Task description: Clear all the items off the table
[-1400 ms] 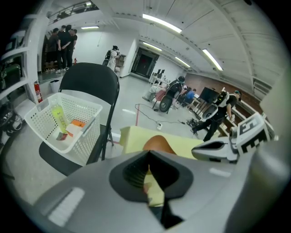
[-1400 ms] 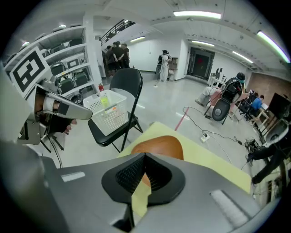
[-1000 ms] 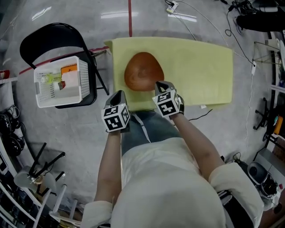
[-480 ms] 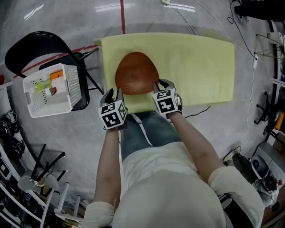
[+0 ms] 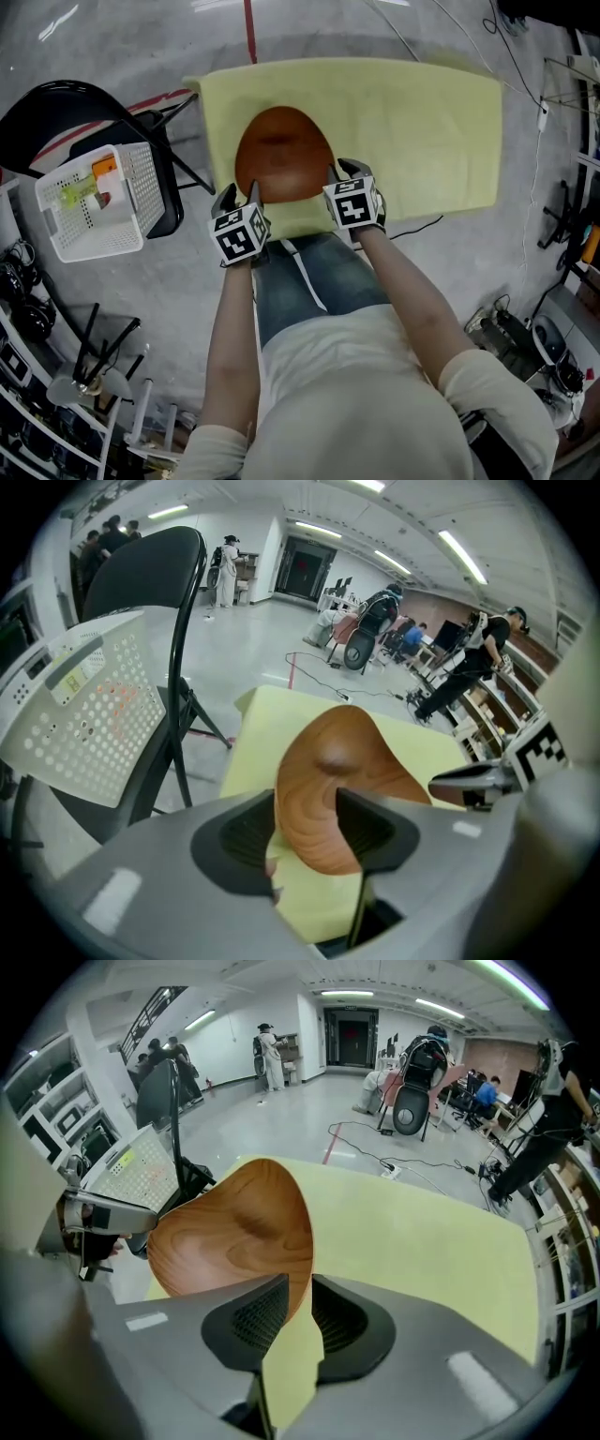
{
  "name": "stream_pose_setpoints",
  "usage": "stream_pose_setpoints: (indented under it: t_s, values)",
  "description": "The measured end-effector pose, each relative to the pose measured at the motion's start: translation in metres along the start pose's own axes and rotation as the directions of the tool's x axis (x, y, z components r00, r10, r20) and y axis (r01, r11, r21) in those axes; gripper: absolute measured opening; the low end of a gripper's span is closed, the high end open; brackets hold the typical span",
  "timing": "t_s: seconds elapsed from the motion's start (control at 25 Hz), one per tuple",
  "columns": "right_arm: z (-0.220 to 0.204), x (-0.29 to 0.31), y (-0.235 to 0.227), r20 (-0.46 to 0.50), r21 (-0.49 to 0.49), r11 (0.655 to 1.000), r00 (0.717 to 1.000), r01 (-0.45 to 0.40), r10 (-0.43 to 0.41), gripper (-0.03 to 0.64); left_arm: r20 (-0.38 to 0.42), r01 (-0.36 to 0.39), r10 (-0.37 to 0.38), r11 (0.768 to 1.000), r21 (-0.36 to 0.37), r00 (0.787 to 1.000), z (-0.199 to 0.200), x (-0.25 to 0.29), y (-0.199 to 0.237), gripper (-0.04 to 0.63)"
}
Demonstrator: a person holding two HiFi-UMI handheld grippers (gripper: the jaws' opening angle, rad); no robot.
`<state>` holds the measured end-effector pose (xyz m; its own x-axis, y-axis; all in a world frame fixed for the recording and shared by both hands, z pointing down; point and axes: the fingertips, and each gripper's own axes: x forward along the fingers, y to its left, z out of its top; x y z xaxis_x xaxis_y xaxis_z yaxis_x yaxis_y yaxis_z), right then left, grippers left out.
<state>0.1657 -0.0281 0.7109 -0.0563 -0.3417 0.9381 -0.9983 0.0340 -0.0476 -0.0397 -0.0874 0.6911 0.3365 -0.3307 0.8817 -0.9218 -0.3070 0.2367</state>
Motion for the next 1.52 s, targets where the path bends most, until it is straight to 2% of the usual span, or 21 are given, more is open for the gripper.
stream_pose_setpoints:
  t_s: [0.2, 0.4, 0.64, 0.92, 1.04, 1.2, 1.52]
  values:
    - [0.0, 0.018, -0.003, -0.02, 0.031, 0.999, 1.0, -0.016, 0.016, 0.072, -0.045, -0.002, 0.002, 1.0, 0.003, 0.999, -0.004, 0.019, 0.004, 0.219]
    - [0.0, 0.026, -0.003, -0.054, 0.08, 0.997, 0.998, -0.014, 0.018, 0.072, -0.074, -0.012, 0.01, 1.0, -0.027, 0.997, -0.005, 0.033, 0.01, 0.222]
    - [-0.006, 0.039, -0.007, -0.063, 0.081, 0.997, 0.998, -0.015, 0.02, 0.071, -0.124, -0.025, 0.021, 0.999, -0.036, 0.992, -0.011, 0.043, 0.013, 0.218]
    - [-0.007, 0.041, -0.005, -0.074, 0.079, 0.997, 0.997, -0.008, 0.014, 0.061, -0.129, -0.093, 0.096, 0.995, 0.032, 0.987, -0.014, 0.046, 0.022, 0.051]
    - [-0.007, 0.041, -0.006, -0.076, 0.087, 0.996, 0.997, -0.01, 0.017, 0.057, -0.133, -0.1, 0.103, 0.994, 0.035, 0.986, -0.014, 0.045, 0.021, 0.043]
    - [-0.004, 0.036, -0.005, -0.067, 0.092, 0.996, 0.998, -0.017, 0.023, 0.055, -0.115, -0.099, 0.102, 0.995, 0.031, 0.988, -0.01, 0.038, 0.019, 0.04]
    - [0.014, 0.003, -0.004, -0.013, 0.063, 0.998, 1.0, -0.013, 0.014, 0.055, -0.025, -0.101, 0.1, 0.995, -0.021, 0.995, 0.008, 0.004, 0.012, 0.035]
